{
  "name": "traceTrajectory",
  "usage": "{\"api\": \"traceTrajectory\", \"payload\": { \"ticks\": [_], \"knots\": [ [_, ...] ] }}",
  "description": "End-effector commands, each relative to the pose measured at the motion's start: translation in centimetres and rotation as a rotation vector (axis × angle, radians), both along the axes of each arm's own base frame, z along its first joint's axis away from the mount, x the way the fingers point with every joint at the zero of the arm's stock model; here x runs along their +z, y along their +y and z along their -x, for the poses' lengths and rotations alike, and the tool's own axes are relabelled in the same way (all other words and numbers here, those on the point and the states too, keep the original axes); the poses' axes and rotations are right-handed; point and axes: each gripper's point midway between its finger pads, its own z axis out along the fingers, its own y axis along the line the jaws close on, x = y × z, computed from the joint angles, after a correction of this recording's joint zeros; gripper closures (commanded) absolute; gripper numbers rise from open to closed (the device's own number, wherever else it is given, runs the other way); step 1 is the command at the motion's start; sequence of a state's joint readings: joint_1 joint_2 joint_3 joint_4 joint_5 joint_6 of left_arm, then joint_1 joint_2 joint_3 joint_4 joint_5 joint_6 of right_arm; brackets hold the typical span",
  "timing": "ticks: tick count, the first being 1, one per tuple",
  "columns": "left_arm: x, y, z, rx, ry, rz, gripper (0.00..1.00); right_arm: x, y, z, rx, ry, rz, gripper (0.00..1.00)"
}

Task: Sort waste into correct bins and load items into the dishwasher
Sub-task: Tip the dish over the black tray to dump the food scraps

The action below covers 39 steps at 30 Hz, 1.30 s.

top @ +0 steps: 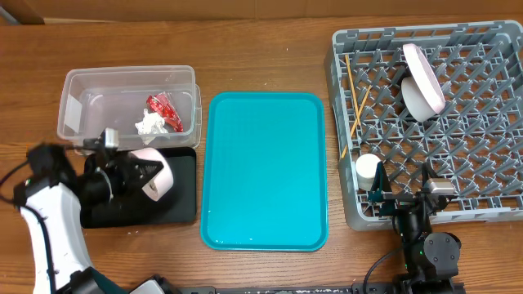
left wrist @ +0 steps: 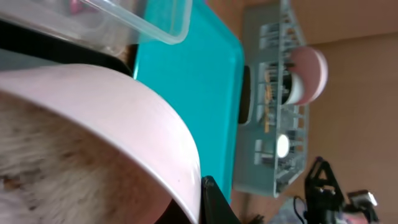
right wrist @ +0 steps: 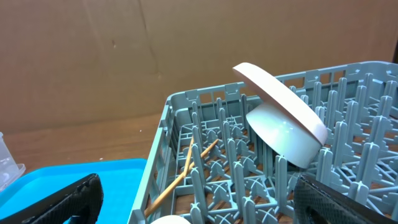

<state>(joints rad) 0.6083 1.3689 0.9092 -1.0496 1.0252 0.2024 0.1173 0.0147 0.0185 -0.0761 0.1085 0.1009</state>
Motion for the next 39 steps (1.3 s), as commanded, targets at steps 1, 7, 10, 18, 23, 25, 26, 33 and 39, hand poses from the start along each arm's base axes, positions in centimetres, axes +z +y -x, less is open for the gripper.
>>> {"api": "traceTrajectory", "payload": {
  "ticks": [1, 7, 10, 18, 23, 25, 26, 33, 39],
  "knots": [
    [1.7, -0.6, 0.2, -0.034, -0.255, 0.097, 0.96, -0.2, -0.2, 0.0, -0.009, -0.003, -0.004, 0.0],
    [2.6, -0.4, 0.9, 0.002, -0.47, 0.185, 0.96, -0.2, -0.2, 0.0, -0.009, -0.003, -0.003, 0.0],
    [3.3, -0.1, 0.9, 0.019, -0.522, 0.212, 0.96, -0.2, -0.2, 0.0, -0.009, -0.003, -0.003, 0.0],
    [2.3, 0.3, 0.9, 0.011, -0.509, 0.147, 0.96, -0.2, -0.2, 0.0, -0.009, -0.003, -0.004, 0.0],
    [2.0, 0.2, 1.0, 0.008, -0.508, 0.139, 0.96, -0.2, -0.2, 0.0, -0.009, -0.003, -0.003, 0.0],
    [1.9, 0.2, 1.0, 0.007, -0.504, 0.137, 0.96, -0.2, -0.2, 0.0, -0.009, -0.003, -0.003, 0.0],
    [1.9, 0.1, 1.1, 0.008, -0.502, 0.138, 0.96, -0.2, -0.2, 0.0, -0.009, -0.003, -0.003, 0.0],
    [2.3, 0.1, 1.1, 0.001, -0.538, 0.135, 0.96, -0.2, -0.2, 0.0, -0.009, -0.003, -0.003, 0.0],
    [2.1, 0.1, 1.1, 0.015, -0.495, 0.158, 0.96, -0.2, -0.2, 0.0, -0.009, -0.003, -0.003, 0.0]
  ]
}}
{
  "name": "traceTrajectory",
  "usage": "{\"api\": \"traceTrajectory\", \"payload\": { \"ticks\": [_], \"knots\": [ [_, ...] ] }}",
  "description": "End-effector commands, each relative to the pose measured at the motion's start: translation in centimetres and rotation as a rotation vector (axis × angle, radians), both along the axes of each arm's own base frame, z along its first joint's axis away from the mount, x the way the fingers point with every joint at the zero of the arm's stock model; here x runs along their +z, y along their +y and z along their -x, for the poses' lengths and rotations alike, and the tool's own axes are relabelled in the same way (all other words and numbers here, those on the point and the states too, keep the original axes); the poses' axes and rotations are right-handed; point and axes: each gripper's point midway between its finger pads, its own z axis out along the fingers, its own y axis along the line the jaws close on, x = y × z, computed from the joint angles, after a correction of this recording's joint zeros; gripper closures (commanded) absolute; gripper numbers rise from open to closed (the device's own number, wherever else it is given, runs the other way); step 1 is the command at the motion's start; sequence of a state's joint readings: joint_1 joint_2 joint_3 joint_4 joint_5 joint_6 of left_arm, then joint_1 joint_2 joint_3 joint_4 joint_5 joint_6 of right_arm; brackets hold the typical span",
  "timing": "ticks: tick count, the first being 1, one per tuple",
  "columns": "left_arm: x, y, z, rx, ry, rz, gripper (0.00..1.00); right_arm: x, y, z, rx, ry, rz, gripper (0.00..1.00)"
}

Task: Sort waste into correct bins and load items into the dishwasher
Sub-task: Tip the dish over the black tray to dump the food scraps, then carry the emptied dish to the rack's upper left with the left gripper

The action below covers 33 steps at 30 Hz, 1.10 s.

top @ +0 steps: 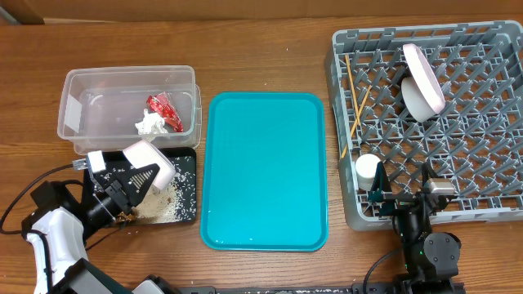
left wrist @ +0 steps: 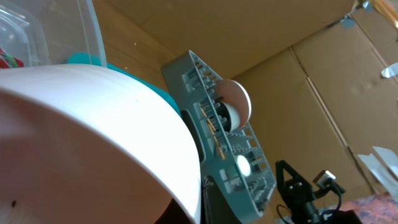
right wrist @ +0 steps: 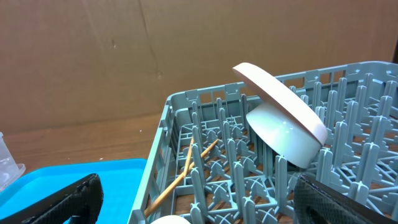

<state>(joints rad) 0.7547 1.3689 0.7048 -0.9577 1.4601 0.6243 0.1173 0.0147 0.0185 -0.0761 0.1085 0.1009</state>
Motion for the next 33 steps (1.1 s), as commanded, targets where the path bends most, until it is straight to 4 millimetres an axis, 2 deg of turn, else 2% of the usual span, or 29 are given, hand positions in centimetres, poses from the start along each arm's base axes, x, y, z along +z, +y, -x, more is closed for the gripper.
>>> {"api": "traceTrajectory", "payload": {
  "ticks": [1, 6, 9, 10, 12, 16, 18, 22, 26, 30, 33],
  "knots": [
    [0.2, 0.0, 0.2, 0.008, -0.003, 0.028, 0.96, -0.2, -0.2, 0.0, -0.009, -0.003, -0.003, 0.0],
    [1.4, -0.8, 0.8, 0.009, 0.023, 0.133, 0.96, -0.2, -0.2, 0.0, -0.009, -0.003, -0.003, 0.0],
    [-0.4, -0.4, 0.8, -0.001, 0.015, -0.008, 0.96, -0.2, -0.2, 0.0, -0.009, -0.003, -0.003, 0.0],
    [-0.8, -0.1, 0.6, 0.009, 0.056, 0.002, 0.96, -0.2, -0.2, 0.0, -0.009, -0.003, -0.003, 0.0],
    [-0.4, 0.1, 0.3, 0.025, 0.097, 0.073, 0.96, -0.2, -0.2, 0.0, -0.009, -0.003, -0.003, 0.0],
    [-0.7, 0.9, -0.1, 0.036, 0.086, 0.018, 0.96, -0.2, -0.2, 0.0, -0.009, -0.003, -0.003, 0.0],
    [0.0, 0.6, -0.1, 0.032, 0.087, 0.074, 0.96, -0.2, -0.2, 0.0, -0.009, -0.003, -0.004, 0.0],
    [-0.1, 0.0, -0.2, 0.005, 0.089, 0.046, 0.96, -0.2, -0.2, 0.0, -0.009, -0.003, -0.003, 0.0],
    [0.4, -2.3, -0.3, -0.087, 0.077, 0.052, 0.96, -0.2, -0.2, 0.0, -0.009, -0.003, -0.004, 0.0],
    [0.9, -6.5, -0.6, -0.273, 0.065, -0.049, 0.96, -0.2, -0.2, 0.0, -0.009, -0.003, -0.004, 0.0],
    [2.6, -10.1, -1.2, -0.421, 0.046, -0.127, 0.96, -0.2, -0.2, 0.0, -0.009, -0.003, -0.003, 0.0]
  ]
}}
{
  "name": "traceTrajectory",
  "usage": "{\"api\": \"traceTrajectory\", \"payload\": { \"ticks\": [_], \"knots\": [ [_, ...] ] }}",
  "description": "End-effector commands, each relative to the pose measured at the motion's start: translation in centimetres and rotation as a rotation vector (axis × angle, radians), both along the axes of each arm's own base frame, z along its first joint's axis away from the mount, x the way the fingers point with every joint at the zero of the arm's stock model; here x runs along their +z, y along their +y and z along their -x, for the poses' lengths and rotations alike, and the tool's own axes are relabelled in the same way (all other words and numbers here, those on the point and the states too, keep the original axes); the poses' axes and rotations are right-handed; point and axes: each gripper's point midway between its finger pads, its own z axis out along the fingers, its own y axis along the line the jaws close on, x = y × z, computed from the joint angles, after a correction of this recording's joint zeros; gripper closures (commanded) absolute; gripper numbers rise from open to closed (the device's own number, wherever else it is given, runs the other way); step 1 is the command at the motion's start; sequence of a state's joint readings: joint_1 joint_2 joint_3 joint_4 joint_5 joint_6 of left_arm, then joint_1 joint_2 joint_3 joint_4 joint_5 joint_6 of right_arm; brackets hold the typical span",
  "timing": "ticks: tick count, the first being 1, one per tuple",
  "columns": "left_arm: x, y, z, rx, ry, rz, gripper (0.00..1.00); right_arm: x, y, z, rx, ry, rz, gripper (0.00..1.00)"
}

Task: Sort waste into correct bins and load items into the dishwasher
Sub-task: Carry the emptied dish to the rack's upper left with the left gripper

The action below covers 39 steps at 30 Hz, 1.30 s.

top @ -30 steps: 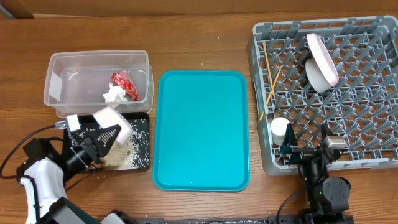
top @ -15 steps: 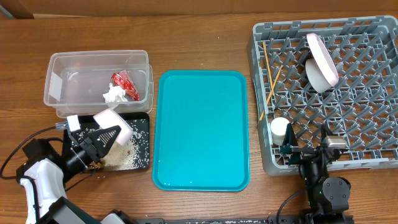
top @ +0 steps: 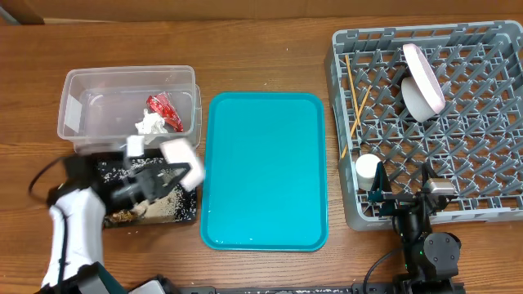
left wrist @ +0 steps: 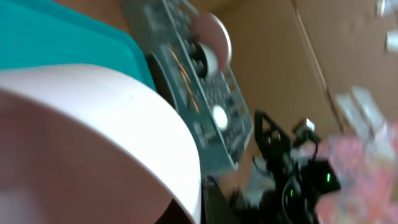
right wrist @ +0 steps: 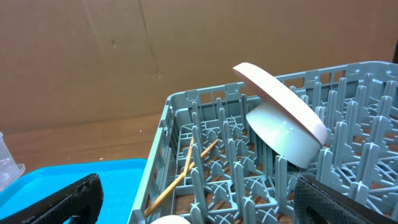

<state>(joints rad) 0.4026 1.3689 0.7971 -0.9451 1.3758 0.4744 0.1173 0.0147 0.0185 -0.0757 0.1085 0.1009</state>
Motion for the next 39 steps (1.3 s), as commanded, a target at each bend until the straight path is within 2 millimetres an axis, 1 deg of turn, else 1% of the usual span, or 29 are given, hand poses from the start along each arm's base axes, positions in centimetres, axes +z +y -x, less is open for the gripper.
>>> {"api": "traceTrajectory", "payload": {
  "ticks": [1, 4, 8, 10, 13, 15, 17, 21, 23, 27, 30, 34, 36, 39],
  "knots": [
    [2.5, -3.4, -1.1, -0.14, -0.068, -0.091, 0.96, -0.2, -0.2, 0.0, -0.009, -0.002, -0.004, 0.0],
    [4.1, -6.7, -2.8, -0.206, -0.102, -0.157, 0.96, -0.2, -0.2, 0.0, -0.009, -0.002, -0.003, 0.0],
    [6.8, -11.9, -5.8, -0.194, -0.162, -0.146, 0.96, -0.2, -0.2, 0.0, -0.009, -0.002, -0.003, 0.0],
    [8.3, -14.7, -6.9, -0.181, -0.206, -0.113, 0.96, -0.2, -0.2, 0.0, -0.009, -0.002, -0.004, 0.0],
    [10.6, -19.0, -8.0, -0.183, -0.263, -0.01, 0.96, -0.2, -0.2, 0.0, -0.009, -0.002, -0.003, 0.0],
    [11.5, -21.8, -8.6, -0.183, -0.261, 0.074, 0.96, -0.2, -0.2, 0.0, -0.009, -0.002, -0.003, 0.0],
    [11.3, -24.1, -9.3, -0.185, -0.229, 0.14, 0.96, -0.2, -0.2, 0.0, -0.009, -0.002, -0.003, 0.0],
    [9.7, -28.2, -10.9, -0.234, -0.145, 0.208, 0.96, -0.2, -0.2, 0.0, -0.009, -0.002, -0.003, 0.0],
    [8.8, -30.0, -11.9, -0.251, -0.105, 0.22, 0.96, -0.2, -0.2, 0.0, -0.009, -0.002, -0.003, 0.0],
    [7.9, -33.1, -14.0, -0.277, -0.092, 0.236, 0.96, -0.2, -0.2, 0.0, -0.009, -0.002, -0.003, 0.0],
    [7.3, -34.5, -15.6, -0.265, -0.072, 0.25, 0.96, -0.2, -0.2, 0.0, -0.009, -0.003, -0.003, 0.0],
    [5.5, -35.5, -17.6, -0.218, 0.022, 0.272, 0.94, -0.2, -0.2, 0.0, -0.009, -0.002, -0.003, 0.0],
    [4.3, -35.7, -18.0, -0.205, 0.055, 0.269, 0.93, -0.2, -0.2, 0.0, -0.009, -0.002, -0.003, 0.0],
    [2.4, -35.9, -18.3, -0.201, 0.098, 0.264, 0.88, -0.2, -0.2, 0.0, -0.009, -0.002, -0.003, 0.0]
  ]
}}
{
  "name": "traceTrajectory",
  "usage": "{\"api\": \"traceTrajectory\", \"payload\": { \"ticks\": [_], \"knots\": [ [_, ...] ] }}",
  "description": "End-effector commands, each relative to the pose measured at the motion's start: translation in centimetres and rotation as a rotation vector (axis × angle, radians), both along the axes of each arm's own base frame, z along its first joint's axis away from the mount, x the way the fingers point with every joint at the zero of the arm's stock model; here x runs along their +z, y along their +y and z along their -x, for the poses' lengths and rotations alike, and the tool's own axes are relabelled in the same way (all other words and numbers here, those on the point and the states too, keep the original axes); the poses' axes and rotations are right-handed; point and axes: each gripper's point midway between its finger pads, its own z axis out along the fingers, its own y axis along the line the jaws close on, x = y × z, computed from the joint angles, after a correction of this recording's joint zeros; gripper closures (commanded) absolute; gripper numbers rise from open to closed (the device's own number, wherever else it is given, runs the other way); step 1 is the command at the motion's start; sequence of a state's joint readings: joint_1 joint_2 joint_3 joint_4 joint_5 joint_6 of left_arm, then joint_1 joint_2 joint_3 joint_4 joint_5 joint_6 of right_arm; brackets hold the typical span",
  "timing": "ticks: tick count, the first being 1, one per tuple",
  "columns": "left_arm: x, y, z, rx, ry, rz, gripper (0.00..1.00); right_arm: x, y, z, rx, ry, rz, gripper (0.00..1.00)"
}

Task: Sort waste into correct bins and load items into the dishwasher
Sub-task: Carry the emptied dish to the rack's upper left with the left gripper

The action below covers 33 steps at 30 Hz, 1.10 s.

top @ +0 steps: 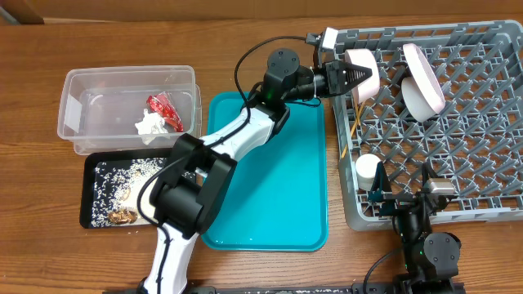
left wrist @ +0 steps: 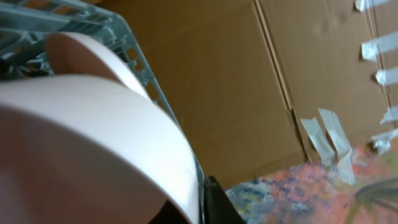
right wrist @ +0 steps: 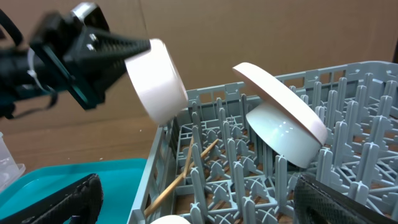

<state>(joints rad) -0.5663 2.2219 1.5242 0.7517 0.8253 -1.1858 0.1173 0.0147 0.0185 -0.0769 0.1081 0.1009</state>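
My left gripper [top: 343,79] is shut on a pink bowl [top: 362,75], held on its side above the far left corner of the grey dish rack [top: 490,204]. That bowl [left wrist: 93,137] fills the left wrist view, with one black fingertip [left wrist: 217,200] against its rim. From the right wrist the held bowl [right wrist: 158,81] hangs over the rack's left wall. A second pink bowl [top: 422,77] leans in the rack beside chopsticks [top: 353,102] and a white cup [top: 368,169]. At the rack's near edge my right gripper [right wrist: 199,211] stands open with nothing in it.
A teal tray [top: 265,180] lies in the middle under my left arm. At the left a clear bin [top: 82,110] holds a red wrapper and a tissue. In front of it a black tray [top: 94,208] carries scattered rice and food scraps.
My left gripper, still shut on the pink bowl, has gone from the black tray's right end to above the rack's far left corner. The right arm has not moved.
First the bowl was held tipped over the black tray, food showing inside it. Then rice lay scattered on that tray and the bowl looked bare. Then the bowl was at the teal tray's left edge, and now it hangs over the rack.
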Motion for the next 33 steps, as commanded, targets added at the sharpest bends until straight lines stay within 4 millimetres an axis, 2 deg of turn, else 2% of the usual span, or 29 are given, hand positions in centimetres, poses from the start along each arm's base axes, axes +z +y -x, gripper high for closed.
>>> {"api": "traceTrajectory", "payload": {
  "ticks": [1, 3, 8, 13, 17, 21, 29, 31, 33],
  "knots": [
    [-2.0, -0.5, -0.8, 0.01, 0.074, -0.001, 0.82, -0.2, -0.2, 0.0, -0.009, -0.003, -0.004, 0.0],
    [-2.8, -0.6, -0.6, -0.005, 0.085, -0.009, 0.74, -0.2, -0.2, 0.0, -0.009, -0.003, -0.004, 0.0],
    [-3.2, -0.7, 0.0, -0.05, 0.076, -0.017, 0.73, -0.2, -0.2, 0.0, -0.009, -0.003, -0.003, 0.0],
    [-2.4, -0.5, 0.0, -0.056, 0.039, 0.005, 0.96, -0.2, -0.2, 0.0, -0.009, -0.003, -0.003, 0.0],
    [-1.1, -0.4, 0.2, -0.06, 0.011, 0.046, 0.96, -0.2, -0.2, 0.0, -0.009, -0.003, -0.003, 0.0],
    [-0.7, -0.5, 0.7, -0.087, -0.009, 0.056, 0.95, -0.2, -0.2, 0.0, -0.009, -0.003, -0.004, 0.0],
    [0.8, 0.0, 0.4, -0.115, -0.078, 0.063, 0.71, -0.2, -0.2, 0.0, -0.009, -0.003, -0.004, 0.0],
    [0.7, -0.1, 0.5, -0.142, -0.104, 0.035, 0.59, -0.2, -0.2, 0.0, -0.009, -0.003, -0.003, 0.0],
    [0.7, -0.4, 0.4, -0.168, -0.12, -0.008, 0.52, -0.2, -0.2, 0.0, -0.009, -0.003, -0.003, 0.0]
  ]
}}
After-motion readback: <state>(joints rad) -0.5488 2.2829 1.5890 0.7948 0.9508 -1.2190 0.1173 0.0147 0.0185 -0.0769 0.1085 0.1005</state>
